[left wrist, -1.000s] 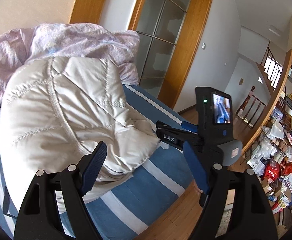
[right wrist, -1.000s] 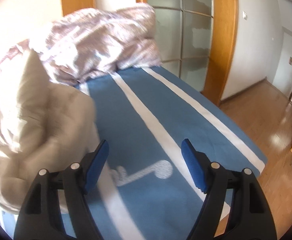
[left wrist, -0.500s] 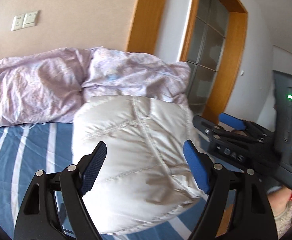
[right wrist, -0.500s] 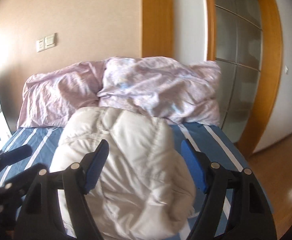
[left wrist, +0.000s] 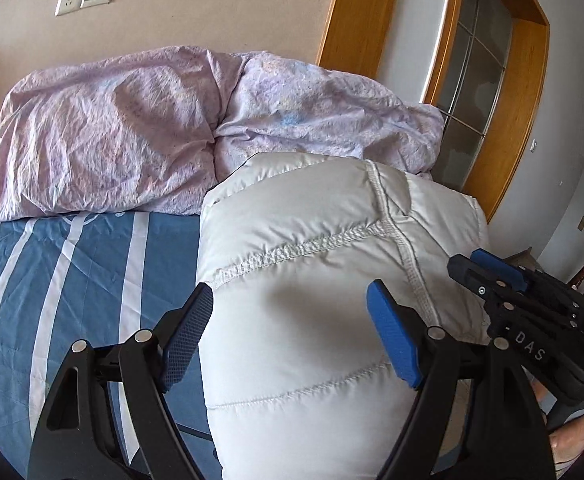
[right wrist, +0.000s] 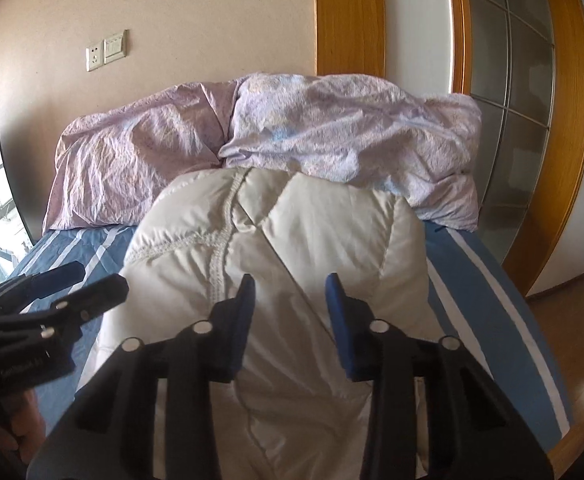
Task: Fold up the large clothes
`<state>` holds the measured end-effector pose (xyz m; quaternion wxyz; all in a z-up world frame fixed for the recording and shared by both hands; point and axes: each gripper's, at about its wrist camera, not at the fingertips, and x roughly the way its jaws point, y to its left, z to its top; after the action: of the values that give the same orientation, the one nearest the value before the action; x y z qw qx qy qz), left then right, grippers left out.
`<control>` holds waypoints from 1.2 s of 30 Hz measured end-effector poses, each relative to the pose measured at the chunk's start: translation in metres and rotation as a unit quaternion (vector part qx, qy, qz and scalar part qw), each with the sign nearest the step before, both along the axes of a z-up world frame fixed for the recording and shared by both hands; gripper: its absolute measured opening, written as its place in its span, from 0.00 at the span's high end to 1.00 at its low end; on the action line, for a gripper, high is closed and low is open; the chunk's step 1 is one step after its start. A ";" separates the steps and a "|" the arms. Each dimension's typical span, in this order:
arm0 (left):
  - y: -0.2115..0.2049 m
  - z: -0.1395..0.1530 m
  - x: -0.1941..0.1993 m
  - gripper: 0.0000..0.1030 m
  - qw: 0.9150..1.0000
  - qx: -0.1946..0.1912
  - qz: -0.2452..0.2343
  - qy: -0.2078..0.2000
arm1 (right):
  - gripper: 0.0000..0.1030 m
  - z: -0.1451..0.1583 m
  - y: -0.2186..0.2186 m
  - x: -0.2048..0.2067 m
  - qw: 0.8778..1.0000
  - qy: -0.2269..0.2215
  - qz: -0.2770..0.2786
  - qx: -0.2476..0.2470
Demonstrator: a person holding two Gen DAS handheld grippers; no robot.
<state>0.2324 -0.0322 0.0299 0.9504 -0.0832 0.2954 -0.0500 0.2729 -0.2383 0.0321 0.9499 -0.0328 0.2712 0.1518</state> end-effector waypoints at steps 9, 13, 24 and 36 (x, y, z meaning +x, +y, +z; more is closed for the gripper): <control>-0.001 -0.015 0.022 0.22 1.000 0.007 0.004 0.016 | 0.76 -0.020 -0.005 0.022 1.000 0.009 -0.008 0.000; -0.005 -0.019 0.029 0.22 1.000 0.013 0.001 0.018 | 0.76 -0.030 -0.006 0.035 1.000 0.018 -0.012 -0.003; -0.018 -0.034 0.051 0.14 0.999 0.022 -0.006 0.024 | 0.76 -0.056 -0.025 0.073 0.998 0.053 -0.027 0.014; -0.018 -0.052 0.067 0.08 0.999 0.017 0.011 0.035 | 0.75 -0.083 -0.026 0.107 0.995 0.091 0.007 0.029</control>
<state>0.2994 -0.0507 -0.0220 0.9413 -0.0720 0.3282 -0.0317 0.3801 -0.2643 -0.0506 0.9206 0.0067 0.3520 0.1690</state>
